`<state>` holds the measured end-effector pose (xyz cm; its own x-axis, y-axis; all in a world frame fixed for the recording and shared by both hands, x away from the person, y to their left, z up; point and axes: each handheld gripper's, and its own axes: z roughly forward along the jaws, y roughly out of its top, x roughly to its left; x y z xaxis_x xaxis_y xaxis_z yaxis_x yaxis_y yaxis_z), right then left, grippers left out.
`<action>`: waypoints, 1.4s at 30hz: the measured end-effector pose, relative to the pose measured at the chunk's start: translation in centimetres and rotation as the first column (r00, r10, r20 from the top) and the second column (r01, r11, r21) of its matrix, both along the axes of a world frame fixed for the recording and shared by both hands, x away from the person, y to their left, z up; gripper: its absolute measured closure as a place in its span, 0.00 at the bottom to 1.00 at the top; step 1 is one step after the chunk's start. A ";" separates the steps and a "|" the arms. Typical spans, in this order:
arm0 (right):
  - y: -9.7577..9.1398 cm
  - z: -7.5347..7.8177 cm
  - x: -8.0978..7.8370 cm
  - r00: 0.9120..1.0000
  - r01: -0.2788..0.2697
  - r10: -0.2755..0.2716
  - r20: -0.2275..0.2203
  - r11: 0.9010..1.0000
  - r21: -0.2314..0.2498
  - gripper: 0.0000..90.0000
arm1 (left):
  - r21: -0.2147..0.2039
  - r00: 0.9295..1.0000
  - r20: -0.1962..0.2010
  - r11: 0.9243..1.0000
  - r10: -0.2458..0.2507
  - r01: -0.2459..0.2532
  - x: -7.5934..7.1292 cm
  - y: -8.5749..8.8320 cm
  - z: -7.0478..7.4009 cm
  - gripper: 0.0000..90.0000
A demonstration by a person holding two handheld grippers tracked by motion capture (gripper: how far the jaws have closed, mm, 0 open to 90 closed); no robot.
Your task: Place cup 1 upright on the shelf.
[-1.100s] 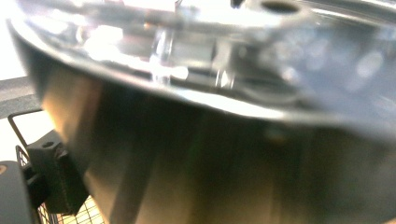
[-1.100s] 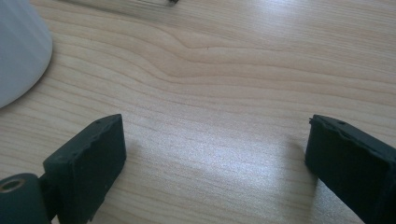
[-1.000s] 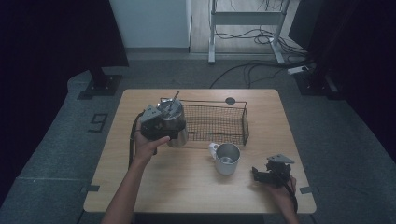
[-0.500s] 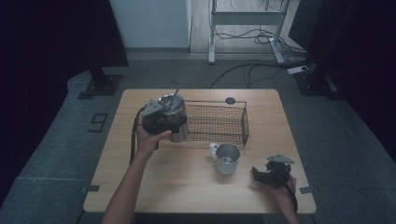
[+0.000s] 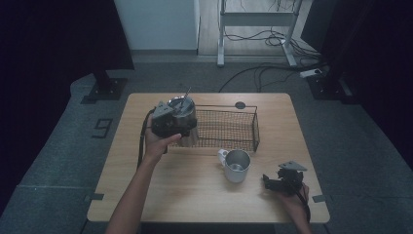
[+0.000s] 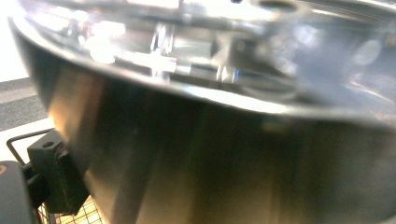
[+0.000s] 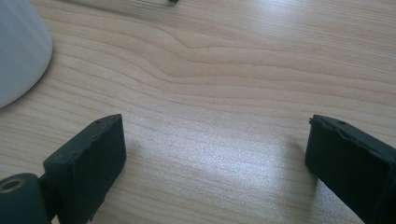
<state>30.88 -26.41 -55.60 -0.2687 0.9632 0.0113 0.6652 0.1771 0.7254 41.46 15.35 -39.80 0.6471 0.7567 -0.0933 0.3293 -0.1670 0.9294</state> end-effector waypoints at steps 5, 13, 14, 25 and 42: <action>0.0 0.0 0.0 1.000 0.001 -0.001 0.003 1.000 -0.001 0.06 | 0.000 1.000 -0.008 1.000 0.005 -0.005 0.6 -0.1 -0.2 0.04; 0.0 0.0 0.0 1.000 0.000 0.000 0.004 1.000 0.000 0.06 | 0.005 1.000 -0.008 1.000 0.013 -0.013 1.5 -0.4 0.3 0.04; 0.0 0.0 0.0 1.000 0.000 0.000 0.004 1.000 0.000 0.06 | 0.005 1.000 -0.008 1.000 0.013 -0.013 1.5 -0.4 0.3 0.04; 0.0 0.0 0.0 1.000 0.001 -0.001 0.003 1.000 0.001 0.06 | 0.011 1.000 -0.021 1.000 0.012 -0.012 2.5 -1.2 0.2 0.04; 0.0 0.0 0.0 1.000 0.001 -0.001 0.003 1.000 0.001 0.06 | 0.026 0.999 -0.038 1.000 0.019 -0.018 4.1 -1.8 0.1 0.04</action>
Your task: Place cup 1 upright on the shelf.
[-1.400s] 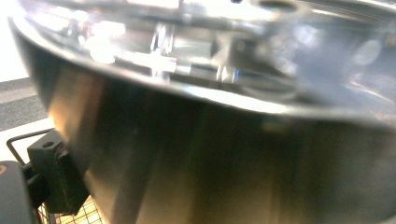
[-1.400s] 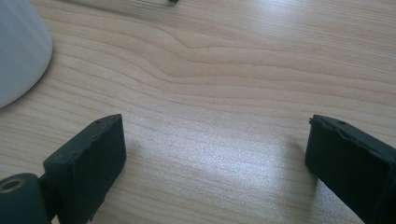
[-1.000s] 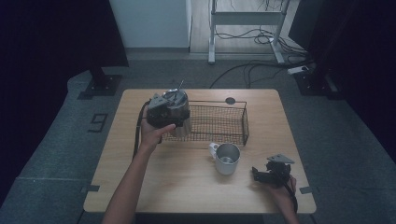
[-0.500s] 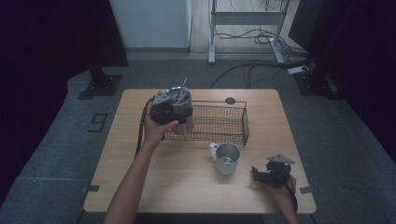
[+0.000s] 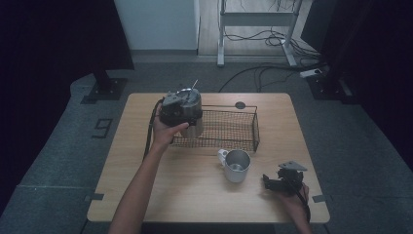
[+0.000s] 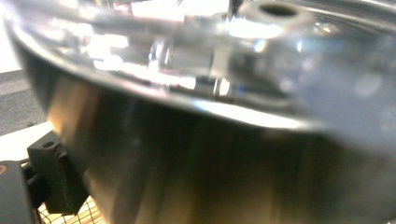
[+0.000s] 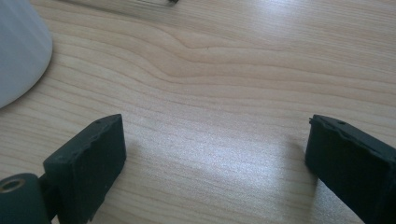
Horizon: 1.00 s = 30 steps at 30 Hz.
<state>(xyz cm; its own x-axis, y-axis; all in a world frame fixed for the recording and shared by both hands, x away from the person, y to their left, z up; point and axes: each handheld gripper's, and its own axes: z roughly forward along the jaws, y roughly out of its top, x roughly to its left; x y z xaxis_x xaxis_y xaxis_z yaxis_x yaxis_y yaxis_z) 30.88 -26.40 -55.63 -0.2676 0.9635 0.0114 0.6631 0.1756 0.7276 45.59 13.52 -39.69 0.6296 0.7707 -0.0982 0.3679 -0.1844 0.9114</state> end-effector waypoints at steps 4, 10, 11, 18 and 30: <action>0.0 0.0 0.0 1.000 0.000 0.000 0.000 1.000 0.000 0.06 | 0.008 1.000 0.005 1.000 0.002 -0.002 0.4 -0.1 0.2 0.04; 0.0 0.0 0.0 1.000 0.000 0.000 0.001 1.000 -0.002 0.06 | 0.010 1.000 -0.006 1.000 0.005 -0.005 1.3 -0.3 0.0 0.04; 0.0 0.0 0.0 1.000 -0.001 0.001 0.001 1.000 -0.001 0.06 | 0.011 1.000 -0.008 1.000 0.003 -0.003 1.4 -0.3 -0.1 0.04; 0.0 0.0 0.0 1.000 -0.001 0.001 0.002 1.000 -0.002 0.06 | 0.019 1.000 -0.010 1.000 0.013 -0.013 2.3 -0.4 -0.2 0.04; 0.0 0.0 0.0 1.000 -0.001 0.001 0.002 1.000 -0.003 0.06 | 0.050 1.000 -0.020 0.999 0.023 -0.022 3.3 -0.5 -1.2 0.04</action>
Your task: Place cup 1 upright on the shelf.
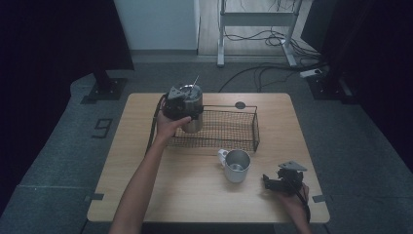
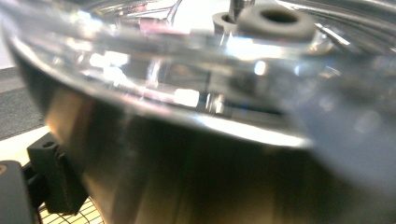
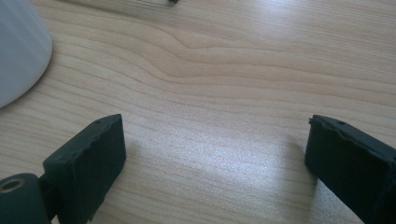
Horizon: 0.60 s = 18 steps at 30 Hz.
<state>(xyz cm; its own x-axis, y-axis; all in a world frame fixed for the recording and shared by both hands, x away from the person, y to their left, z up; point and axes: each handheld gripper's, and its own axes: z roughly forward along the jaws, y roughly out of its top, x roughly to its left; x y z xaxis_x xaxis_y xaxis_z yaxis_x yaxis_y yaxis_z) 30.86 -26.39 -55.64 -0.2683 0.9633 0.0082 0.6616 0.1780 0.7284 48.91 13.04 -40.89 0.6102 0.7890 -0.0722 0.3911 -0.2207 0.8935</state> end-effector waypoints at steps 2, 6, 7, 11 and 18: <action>0.0 0.0 0.0 1.000 0.000 0.000 0.000 1.000 0.000 0.06 | -0.008 1.000 -0.002 1.000 -0.003 0.003 0.1 -0.1 -0.2 0.04; 0.0 0.0 0.0 1.000 0.000 0.000 -0.001 1.000 0.001 0.06 | -0.011 1.000 -0.010 1.000 0.002 -0.002 0.3 -0.2 -0.7 0.04; 0.0 0.0 0.0 1.000 0.000 0.000 0.000 1.000 0.000 0.06 | -0.014 1.000 -0.013 1.000 0.004 -0.004 0.3 -0.3 -0.9 0.04; 0.0 0.0 0.0 1.000 -0.001 0.001 0.000 1.000 0.001 0.06 | -0.011 1.000 -0.023 1.000 0.010 -0.011 0.5 -0.3 -1.6 0.04; 0.0 0.0 0.0 1.000 0.000 0.000 0.000 1.000 0.001 0.06 | -0.007 0.999 -0.038 1.000 0.022 -0.022 0.7 -0.1 -2.5 0.04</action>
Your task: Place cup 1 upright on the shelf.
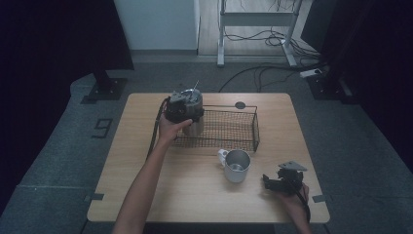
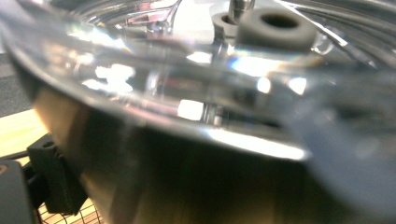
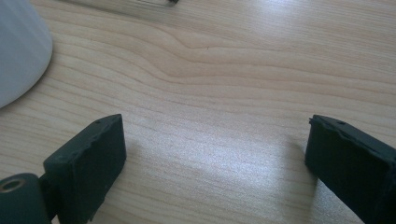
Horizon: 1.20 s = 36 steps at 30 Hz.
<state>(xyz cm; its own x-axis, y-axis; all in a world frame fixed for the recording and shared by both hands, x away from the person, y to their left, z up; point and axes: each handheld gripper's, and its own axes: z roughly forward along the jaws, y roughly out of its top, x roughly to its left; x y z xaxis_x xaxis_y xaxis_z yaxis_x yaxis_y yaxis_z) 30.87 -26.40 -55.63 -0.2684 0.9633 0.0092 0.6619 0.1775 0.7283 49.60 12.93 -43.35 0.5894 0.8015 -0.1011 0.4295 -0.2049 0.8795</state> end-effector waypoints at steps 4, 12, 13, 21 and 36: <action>0.0 0.0 0.0 1.000 0.000 0.000 0.000 1.000 0.000 0.06 | 0.002 1.000 -0.010 1.000 0.004 -0.004 0.0 0.0 -0.6 0.04; 0.0 0.0 0.0 1.000 -0.001 0.001 0.000 1.000 0.000 0.06 | 0.007 1.000 -0.020 1.000 0.015 -0.015 0.1 -0.1 -1.4 0.04; 0.0 0.0 0.0 1.000 0.000 0.000 0.000 1.000 0.001 0.06 | 0.008 1.000 -0.021 1.000 0.019 -0.019 0.1 -0.1 -1.5 0.04; 0.0 0.0 0.0 1.000 0.000 0.000 0.000 1.000 0.001 0.06 | 0.021 0.999 -0.037 0.999 0.028 -0.027 0.3 -0.5 -2.2 0.04; 0.0 0.0 0.0 1.000 0.000 0.000 0.000 1.000 0.001 0.06 | 0.037 0.997 -0.056 0.998 0.050 -0.048 0.7 -0.8 -3.3 0.04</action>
